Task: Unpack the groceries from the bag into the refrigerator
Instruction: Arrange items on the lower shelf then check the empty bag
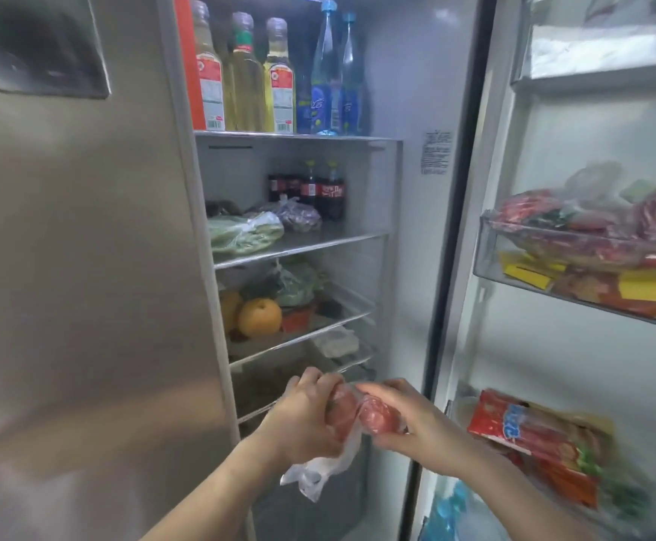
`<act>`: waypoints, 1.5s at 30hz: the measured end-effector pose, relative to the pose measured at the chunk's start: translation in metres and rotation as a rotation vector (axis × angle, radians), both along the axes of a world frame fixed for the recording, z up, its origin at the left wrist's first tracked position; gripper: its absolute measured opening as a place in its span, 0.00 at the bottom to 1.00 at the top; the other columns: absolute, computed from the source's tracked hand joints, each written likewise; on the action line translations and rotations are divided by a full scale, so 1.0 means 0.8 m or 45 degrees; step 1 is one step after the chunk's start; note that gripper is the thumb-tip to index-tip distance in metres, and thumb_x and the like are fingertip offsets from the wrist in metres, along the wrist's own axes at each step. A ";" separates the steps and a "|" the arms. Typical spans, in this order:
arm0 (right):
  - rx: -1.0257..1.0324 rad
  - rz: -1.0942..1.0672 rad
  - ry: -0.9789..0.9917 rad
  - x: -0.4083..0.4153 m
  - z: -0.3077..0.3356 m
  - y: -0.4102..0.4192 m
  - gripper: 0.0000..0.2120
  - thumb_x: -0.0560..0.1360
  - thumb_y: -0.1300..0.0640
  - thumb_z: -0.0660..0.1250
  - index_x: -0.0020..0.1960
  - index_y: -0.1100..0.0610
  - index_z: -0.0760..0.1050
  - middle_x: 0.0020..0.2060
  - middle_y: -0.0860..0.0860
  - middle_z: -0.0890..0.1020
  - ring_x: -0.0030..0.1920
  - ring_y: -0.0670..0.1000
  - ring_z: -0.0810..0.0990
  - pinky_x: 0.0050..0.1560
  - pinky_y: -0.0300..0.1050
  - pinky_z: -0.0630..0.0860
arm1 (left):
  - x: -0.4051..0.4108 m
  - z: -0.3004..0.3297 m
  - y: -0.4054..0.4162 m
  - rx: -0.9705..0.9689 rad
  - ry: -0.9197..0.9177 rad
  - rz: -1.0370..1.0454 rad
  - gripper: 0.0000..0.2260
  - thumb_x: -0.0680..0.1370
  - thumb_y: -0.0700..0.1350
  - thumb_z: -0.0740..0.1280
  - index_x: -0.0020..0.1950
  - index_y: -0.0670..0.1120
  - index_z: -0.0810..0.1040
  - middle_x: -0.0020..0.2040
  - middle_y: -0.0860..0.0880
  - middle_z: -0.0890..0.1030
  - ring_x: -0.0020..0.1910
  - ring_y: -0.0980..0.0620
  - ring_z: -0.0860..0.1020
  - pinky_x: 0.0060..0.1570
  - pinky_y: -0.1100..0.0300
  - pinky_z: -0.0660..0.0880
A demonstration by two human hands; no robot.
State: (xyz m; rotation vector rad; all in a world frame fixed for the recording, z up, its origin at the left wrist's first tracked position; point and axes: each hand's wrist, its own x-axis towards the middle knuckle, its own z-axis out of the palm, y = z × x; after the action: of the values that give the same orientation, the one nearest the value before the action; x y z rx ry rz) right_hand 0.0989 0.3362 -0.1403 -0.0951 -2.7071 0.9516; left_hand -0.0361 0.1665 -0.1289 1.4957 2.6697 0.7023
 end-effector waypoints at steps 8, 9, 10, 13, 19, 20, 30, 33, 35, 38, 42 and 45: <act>-0.091 0.140 0.130 -0.130 0.014 0.114 0.32 0.70 0.54 0.72 0.67 0.32 0.64 0.63 0.42 0.68 0.62 0.42 0.71 0.59 0.34 0.71 | -0.079 0.025 0.096 0.131 -0.046 0.296 0.30 0.65 0.60 0.65 0.65 0.58 0.66 0.56 0.55 0.69 0.54 0.52 0.68 0.57 0.59 0.70; -0.114 0.156 0.155 -0.150 0.019 0.127 0.32 0.70 0.55 0.73 0.67 0.32 0.65 0.63 0.43 0.68 0.63 0.42 0.71 0.61 0.35 0.70 | -0.091 0.031 0.107 0.146 -0.053 0.345 0.30 0.65 0.60 0.65 0.66 0.58 0.66 0.56 0.55 0.68 0.54 0.53 0.68 0.56 0.59 0.70; -0.138 0.169 0.176 -0.168 0.023 0.135 0.31 0.71 0.55 0.72 0.67 0.32 0.66 0.63 0.43 0.69 0.62 0.41 0.71 0.62 0.35 0.69 | -0.103 0.035 0.117 0.158 -0.051 0.391 0.30 0.65 0.58 0.66 0.66 0.58 0.65 0.57 0.55 0.68 0.54 0.53 0.67 0.56 0.60 0.69; -0.114 0.151 0.193 -0.221 0.033 0.153 0.28 0.73 0.55 0.71 0.67 0.37 0.65 0.61 0.43 0.69 0.58 0.33 0.70 0.57 0.25 0.65 | -0.141 0.045 0.142 0.145 -0.038 0.537 0.33 0.65 0.54 0.68 0.70 0.57 0.63 0.60 0.54 0.69 0.58 0.51 0.69 0.58 0.59 0.70; -0.077 0.039 0.110 -0.307 0.020 0.174 0.30 0.74 0.53 0.70 0.72 0.47 0.63 0.61 0.49 0.69 0.55 0.41 0.71 0.52 0.21 0.61 | -0.208 0.043 0.184 0.050 -0.107 0.690 0.31 0.68 0.59 0.66 0.69 0.56 0.64 0.64 0.48 0.70 0.61 0.46 0.73 0.63 0.56 0.70; -0.079 0.020 0.091 -0.318 0.014 0.178 0.30 0.74 0.53 0.70 0.72 0.47 0.62 0.61 0.51 0.69 0.56 0.43 0.71 0.53 0.24 0.63 | -0.217 0.040 0.190 0.031 -0.100 0.696 0.29 0.69 0.59 0.65 0.68 0.55 0.65 0.63 0.48 0.71 0.62 0.46 0.72 0.64 0.57 0.68; -0.104 -0.111 0.002 -0.375 -0.038 0.195 0.25 0.75 0.59 0.67 0.69 0.48 0.65 0.64 0.52 0.67 0.51 0.43 0.69 0.46 0.22 0.62 | -0.267 0.006 0.228 -0.142 -0.109 0.658 0.24 0.76 0.55 0.61 0.71 0.57 0.62 0.73 0.50 0.59 0.71 0.44 0.60 0.67 0.55 0.64; -0.132 -0.198 -0.003 -0.384 -0.043 0.195 0.24 0.76 0.58 0.66 0.70 0.51 0.65 0.62 0.50 0.69 0.54 0.46 0.71 0.45 0.21 0.62 | -0.275 0.004 0.228 -0.072 -0.004 0.636 0.22 0.77 0.56 0.61 0.71 0.57 0.64 0.77 0.52 0.53 0.75 0.48 0.54 0.70 0.56 0.60; -0.041 -0.213 -0.027 -0.389 -0.045 0.195 0.27 0.75 0.53 0.65 0.73 0.49 0.63 0.67 0.49 0.67 0.62 0.50 0.71 0.55 0.31 0.68 | -0.277 0.006 0.225 -0.046 0.091 0.648 0.21 0.77 0.56 0.61 0.70 0.57 0.66 0.77 0.53 0.55 0.74 0.50 0.55 0.70 0.56 0.59; 0.131 -0.187 -0.067 -0.395 -0.038 0.196 0.31 0.75 0.47 0.64 0.75 0.45 0.58 0.74 0.48 0.57 0.71 0.51 0.63 0.68 0.39 0.63 | -0.279 0.002 0.217 0.000 0.063 0.631 0.19 0.78 0.53 0.60 0.70 0.55 0.68 0.74 0.56 0.62 0.71 0.54 0.60 0.68 0.61 0.60; 0.211 0.021 -0.019 -0.396 -0.040 0.201 0.29 0.76 0.49 0.63 0.74 0.40 0.57 0.76 0.44 0.53 0.76 0.49 0.52 0.72 0.39 0.55 | -0.276 -0.012 0.212 -0.021 0.015 0.603 0.28 0.78 0.60 0.60 0.76 0.54 0.57 0.77 0.58 0.51 0.76 0.56 0.49 0.72 0.63 0.50; 0.407 0.141 0.012 -0.390 -0.047 0.197 0.33 0.74 0.48 0.59 0.75 0.36 0.47 0.76 0.40 0.50 0.76 0.49 0.46 0.74 0.49 0.56 | -0.279 -0.040 0.211 -0.081 0.238 0.578 0.32 0.75 0.58 0.63 0.76 0.50 0.58 0.73 0.59 0.52 0.75 0.56 0.57 0.70 0.62 0.59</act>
State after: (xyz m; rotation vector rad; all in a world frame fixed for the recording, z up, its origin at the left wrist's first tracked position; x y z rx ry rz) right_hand -0.2130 0.4940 -0.1781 0.1227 -2.8398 0.5324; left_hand -0.2593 0.3352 -0.1608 0.9883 3.1818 0.4954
